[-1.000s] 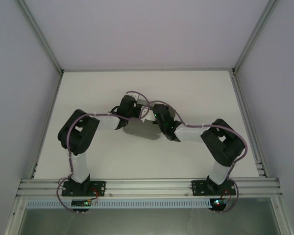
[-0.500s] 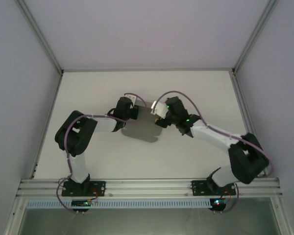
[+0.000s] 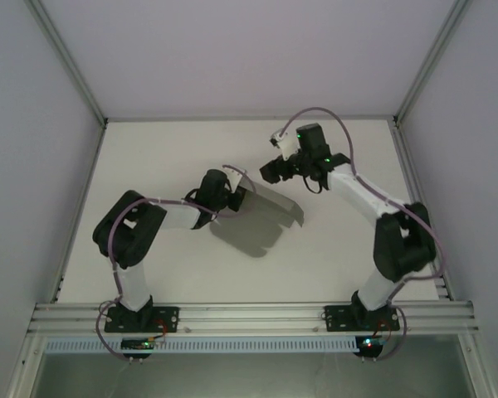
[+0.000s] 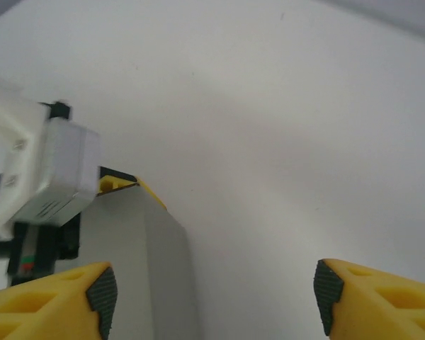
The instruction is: Assemble paper box
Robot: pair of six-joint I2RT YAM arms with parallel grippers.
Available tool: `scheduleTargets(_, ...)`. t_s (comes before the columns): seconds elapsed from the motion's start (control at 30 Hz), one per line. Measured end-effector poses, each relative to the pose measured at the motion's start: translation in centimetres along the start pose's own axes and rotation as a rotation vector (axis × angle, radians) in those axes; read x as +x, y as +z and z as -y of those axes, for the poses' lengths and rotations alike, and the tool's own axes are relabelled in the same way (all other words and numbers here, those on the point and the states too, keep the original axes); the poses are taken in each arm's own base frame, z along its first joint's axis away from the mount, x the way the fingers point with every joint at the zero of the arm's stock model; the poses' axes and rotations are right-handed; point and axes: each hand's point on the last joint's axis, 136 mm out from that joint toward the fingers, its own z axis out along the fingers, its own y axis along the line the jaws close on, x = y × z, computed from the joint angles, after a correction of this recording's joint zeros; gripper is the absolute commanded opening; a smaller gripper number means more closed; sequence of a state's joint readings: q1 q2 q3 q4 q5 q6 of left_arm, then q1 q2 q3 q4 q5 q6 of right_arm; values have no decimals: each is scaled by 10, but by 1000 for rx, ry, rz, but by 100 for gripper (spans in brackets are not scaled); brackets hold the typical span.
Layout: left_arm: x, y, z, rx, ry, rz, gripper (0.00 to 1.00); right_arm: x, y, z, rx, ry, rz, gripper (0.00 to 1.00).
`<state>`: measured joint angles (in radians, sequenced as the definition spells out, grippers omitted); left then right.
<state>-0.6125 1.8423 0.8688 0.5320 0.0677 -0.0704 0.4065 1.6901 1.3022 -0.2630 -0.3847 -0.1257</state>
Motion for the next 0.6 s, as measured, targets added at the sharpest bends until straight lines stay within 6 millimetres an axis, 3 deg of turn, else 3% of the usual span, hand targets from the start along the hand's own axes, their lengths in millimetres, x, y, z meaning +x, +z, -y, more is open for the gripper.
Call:
scheduleTargets(0.2,4,6,3,11,10,-13,0,46,38,0,-79,78,-161,71)
scheduleTargets(0.6,1,12,-11,-107,-53,7,0,48,49,-1,-98,103,-126,62)
